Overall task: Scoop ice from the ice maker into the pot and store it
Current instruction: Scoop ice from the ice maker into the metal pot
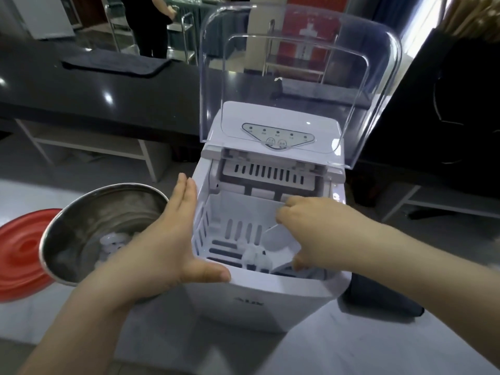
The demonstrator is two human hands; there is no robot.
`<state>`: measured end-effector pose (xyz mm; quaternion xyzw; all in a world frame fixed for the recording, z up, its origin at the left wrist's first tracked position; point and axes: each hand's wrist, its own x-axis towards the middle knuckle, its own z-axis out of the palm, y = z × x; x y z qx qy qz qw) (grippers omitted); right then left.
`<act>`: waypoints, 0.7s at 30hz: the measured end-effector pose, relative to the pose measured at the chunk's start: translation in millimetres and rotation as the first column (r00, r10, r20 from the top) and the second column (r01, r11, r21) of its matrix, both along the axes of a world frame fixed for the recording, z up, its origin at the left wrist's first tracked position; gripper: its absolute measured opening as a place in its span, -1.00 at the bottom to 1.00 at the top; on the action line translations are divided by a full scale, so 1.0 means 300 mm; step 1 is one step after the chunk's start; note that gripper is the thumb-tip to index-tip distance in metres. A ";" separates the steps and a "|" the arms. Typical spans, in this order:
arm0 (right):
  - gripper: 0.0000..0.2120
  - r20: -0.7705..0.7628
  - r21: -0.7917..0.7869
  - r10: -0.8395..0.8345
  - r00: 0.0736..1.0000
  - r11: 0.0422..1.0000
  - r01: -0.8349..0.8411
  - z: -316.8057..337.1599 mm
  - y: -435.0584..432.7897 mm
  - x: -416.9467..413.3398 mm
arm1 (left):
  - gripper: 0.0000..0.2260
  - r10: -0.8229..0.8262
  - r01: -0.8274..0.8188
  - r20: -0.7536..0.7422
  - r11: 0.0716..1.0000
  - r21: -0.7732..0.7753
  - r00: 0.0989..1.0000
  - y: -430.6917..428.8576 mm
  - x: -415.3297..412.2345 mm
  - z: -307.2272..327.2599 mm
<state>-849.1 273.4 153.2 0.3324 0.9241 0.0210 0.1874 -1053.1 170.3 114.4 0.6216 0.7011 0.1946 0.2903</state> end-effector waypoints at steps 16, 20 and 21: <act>-0.46 -0.217 -0.183 -0.103 0.971 0.981 0.063 -0.134 -0.010 -0.121 | 0.30 -0.075 0.075 0.005 0.997 0.007 0.997 0.005 -0.014 -0.003; -0.45 -0.198 -0.178 0.019 0.980 0.982 -0.055 -0.132 -0.009 -0.145 | 0.31 -0.069 0.069 0.016 0.998 0.012 0.997 0.007 -0.015 -0.003; -0.45 -0.186 -0.156 0.061 0.981 0.984 -0.091 -0.129 -0.006 -0.145 | 0.31 -0.071 0.070 0.015 0.997 0.013 0.997 0.007 -0.015 -0.003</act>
